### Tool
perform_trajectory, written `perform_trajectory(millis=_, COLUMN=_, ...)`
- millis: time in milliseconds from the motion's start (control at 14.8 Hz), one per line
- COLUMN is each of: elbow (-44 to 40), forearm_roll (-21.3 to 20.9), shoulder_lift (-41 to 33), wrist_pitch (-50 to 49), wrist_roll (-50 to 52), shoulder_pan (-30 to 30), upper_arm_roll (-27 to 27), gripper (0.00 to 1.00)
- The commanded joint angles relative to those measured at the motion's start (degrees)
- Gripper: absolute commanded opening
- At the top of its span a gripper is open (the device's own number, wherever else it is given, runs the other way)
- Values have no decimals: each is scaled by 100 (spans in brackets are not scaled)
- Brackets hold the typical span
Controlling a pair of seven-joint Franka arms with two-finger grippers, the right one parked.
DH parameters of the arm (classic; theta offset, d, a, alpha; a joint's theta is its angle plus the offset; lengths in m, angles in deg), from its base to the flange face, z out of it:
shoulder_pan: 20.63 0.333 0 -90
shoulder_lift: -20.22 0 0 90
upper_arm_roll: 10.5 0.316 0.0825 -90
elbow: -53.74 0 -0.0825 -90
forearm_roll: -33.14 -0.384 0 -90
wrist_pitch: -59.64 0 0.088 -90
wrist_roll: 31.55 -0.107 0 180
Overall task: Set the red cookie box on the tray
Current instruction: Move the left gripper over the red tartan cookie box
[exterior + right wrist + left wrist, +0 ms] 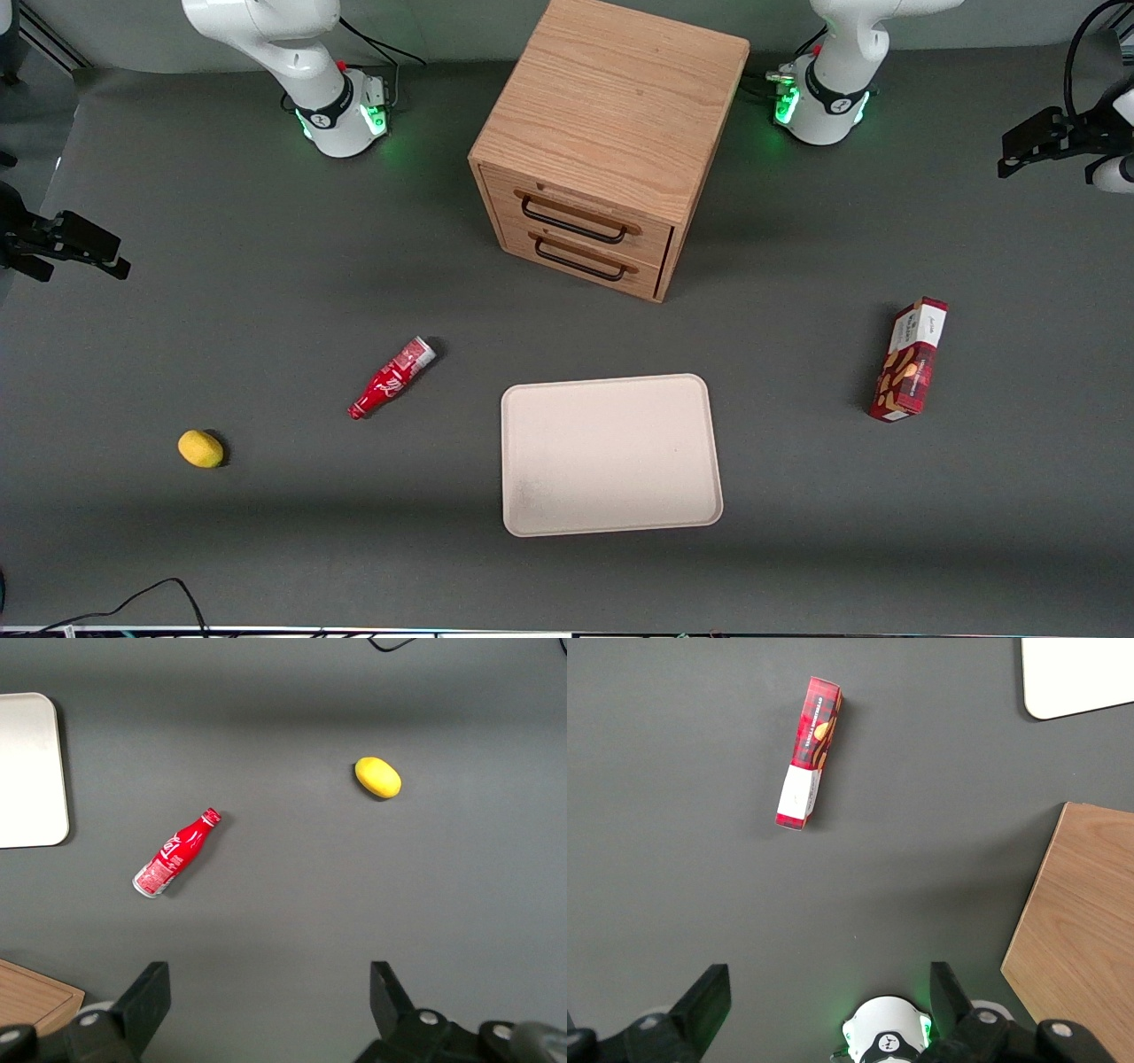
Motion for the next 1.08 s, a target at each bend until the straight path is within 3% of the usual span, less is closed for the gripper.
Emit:
perform_trajectory(millis=0, elbow=-53, forearm_roll=-120, shoulder_lift=-26, wrist_pitch=-60, wrist_roll=-16, shoulder_pan=76, upper_arm_roll=-90, gripper=100)
perform_trajectory(millis=746, elbow=-114, forearm_roll=-7, shoulder_lift=44, wrist_pitch=-78, wrist_roll=81, shoulder_pan=76, upper_arm_roll=-117, gripper=100)
perform_trajectory(millis=1017, elbow=-852, forearm_roll=-7, shoulder_lift=448, wrist_pitch=-157, wrist_roll=54, shoulder_pan=84, upper_arm_roll=-64, gripper=100)
